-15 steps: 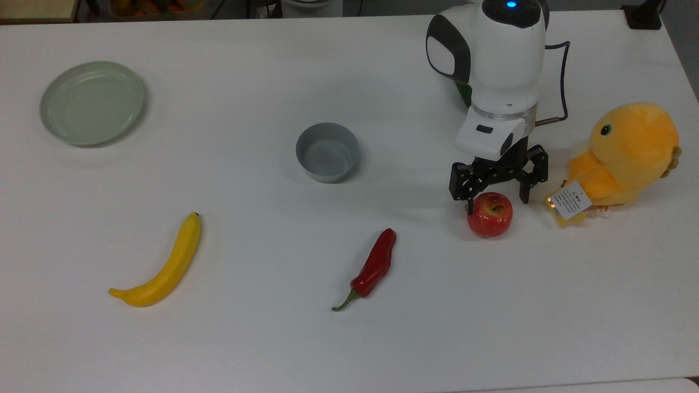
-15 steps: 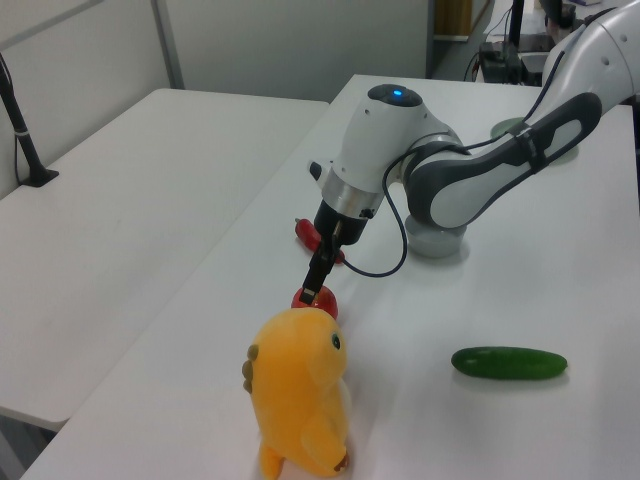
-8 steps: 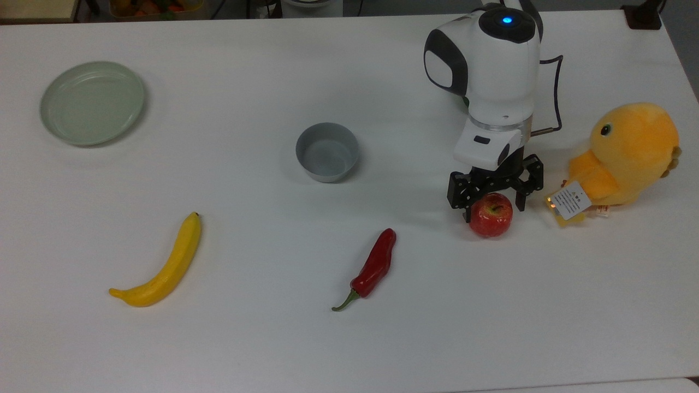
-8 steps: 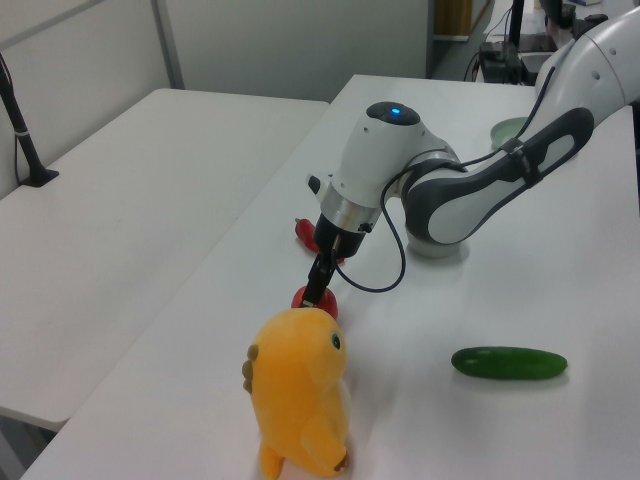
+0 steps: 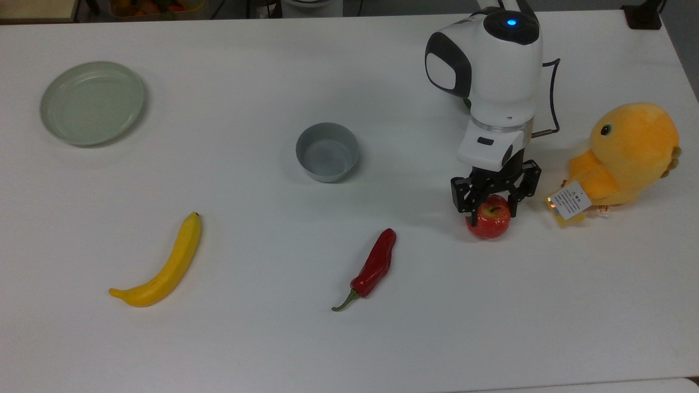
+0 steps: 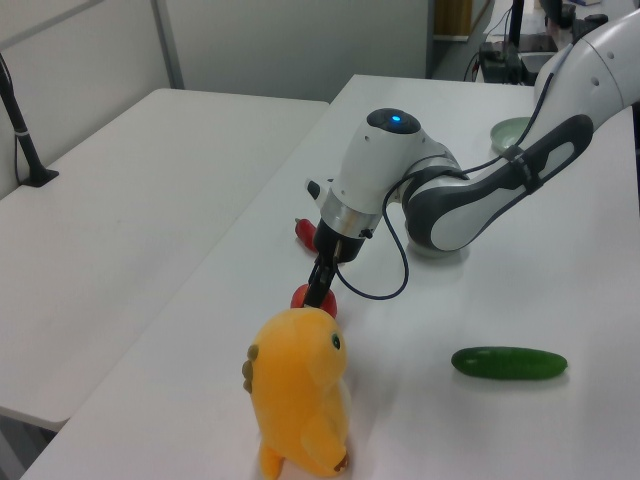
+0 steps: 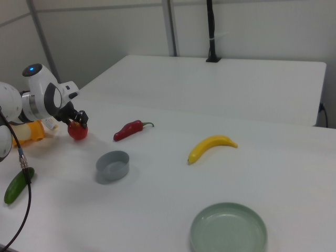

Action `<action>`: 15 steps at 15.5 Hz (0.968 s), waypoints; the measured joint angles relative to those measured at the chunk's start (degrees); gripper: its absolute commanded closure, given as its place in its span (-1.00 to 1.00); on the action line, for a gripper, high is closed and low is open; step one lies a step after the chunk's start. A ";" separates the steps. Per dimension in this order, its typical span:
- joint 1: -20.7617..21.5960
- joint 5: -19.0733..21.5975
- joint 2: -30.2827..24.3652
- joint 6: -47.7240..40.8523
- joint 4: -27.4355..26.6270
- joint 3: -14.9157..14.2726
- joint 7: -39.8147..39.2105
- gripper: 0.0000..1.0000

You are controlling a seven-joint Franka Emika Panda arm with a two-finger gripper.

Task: Put the red apple in the bowl
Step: 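Lift the red apple and carry it over the small grey bowl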

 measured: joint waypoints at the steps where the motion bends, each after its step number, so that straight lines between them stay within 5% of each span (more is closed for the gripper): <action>1: 0.00 0.00 0.00 0.00 0.02 0.00 0.04 0.57; 9: -2.26 -0.04 -5.17 -0.14 -0.57 -0.09 0.55 0.55; 15: -5.16 -0.03 -18.07 -5.65 -11.93 -0.11 0.56 0.53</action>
